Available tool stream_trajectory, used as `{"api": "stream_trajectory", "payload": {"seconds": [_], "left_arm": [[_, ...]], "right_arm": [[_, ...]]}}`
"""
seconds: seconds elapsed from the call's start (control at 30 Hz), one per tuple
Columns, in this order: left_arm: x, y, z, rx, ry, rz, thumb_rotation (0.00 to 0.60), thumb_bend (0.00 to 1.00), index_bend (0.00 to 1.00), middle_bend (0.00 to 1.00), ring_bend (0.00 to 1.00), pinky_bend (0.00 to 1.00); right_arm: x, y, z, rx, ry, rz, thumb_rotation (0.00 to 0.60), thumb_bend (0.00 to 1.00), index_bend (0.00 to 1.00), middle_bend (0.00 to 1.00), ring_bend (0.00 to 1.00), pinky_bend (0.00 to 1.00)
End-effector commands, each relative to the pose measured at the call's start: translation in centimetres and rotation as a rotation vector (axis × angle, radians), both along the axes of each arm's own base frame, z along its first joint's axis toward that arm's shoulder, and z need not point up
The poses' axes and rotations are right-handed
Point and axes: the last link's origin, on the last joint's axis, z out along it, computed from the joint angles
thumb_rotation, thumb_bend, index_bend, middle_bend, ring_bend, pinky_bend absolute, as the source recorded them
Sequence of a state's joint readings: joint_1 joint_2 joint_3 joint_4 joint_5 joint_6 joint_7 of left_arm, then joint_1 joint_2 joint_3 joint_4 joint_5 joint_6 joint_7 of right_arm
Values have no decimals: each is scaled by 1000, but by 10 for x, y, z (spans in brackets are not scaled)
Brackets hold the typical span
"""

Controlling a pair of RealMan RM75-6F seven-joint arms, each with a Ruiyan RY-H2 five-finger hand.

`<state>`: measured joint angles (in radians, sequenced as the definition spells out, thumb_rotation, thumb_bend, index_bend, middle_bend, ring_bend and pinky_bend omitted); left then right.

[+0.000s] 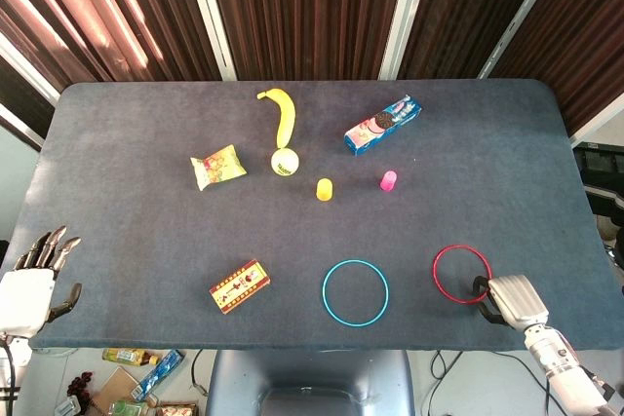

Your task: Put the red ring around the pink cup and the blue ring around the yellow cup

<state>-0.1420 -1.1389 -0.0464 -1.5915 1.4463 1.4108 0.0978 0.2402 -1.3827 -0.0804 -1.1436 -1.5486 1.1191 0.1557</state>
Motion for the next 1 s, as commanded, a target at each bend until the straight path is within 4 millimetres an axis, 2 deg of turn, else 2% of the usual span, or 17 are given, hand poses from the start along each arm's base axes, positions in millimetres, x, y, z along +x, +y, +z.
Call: {"api": "stream_trajectory", "payload": {"seconds": [0.03,0.8,1.0], "left_arm": [[0,0,0,-1,0,0,600,381,155,23,3,227],[0,0,0,-4,-3,2,600,379,155,23,13,235],[0,-1,1,-3,-4,4,600,380,155,23,14,241]], "right_arm": [[-1,0,-1,3,0,-2,600,495,612,1000,1000,1000],[-4,-1,-4,-8,14,2,600,515,703,1000,1000,1000],[-3,-2,-3,-16,8,11,600,570,740,1000,1000,1000]]}}
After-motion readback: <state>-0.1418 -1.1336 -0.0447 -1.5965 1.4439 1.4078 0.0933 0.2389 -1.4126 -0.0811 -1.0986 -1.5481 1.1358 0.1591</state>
